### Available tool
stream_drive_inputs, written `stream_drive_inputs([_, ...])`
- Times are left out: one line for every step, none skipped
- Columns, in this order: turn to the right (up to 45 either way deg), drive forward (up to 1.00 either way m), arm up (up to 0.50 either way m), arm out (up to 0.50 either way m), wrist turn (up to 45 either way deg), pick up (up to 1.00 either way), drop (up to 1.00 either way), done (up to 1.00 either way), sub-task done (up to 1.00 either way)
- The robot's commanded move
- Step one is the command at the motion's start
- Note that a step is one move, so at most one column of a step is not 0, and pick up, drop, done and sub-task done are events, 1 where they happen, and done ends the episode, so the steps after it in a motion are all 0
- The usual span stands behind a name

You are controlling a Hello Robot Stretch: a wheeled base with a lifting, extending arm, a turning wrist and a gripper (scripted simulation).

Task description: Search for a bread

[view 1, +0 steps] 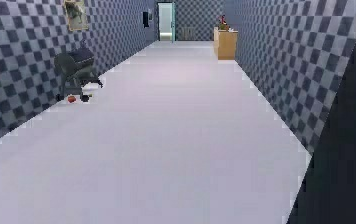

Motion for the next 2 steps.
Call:
stream_drive_inputs([3.0, 0.00, 0.00, 0.00, 0.0, 0.00, 0.00, 0.00, 0.00])
stream_drive_inputs([0.0, 1.00, 0.00, 0.00, 0.0, 0.00, 0.00, 0.00, 0.00])
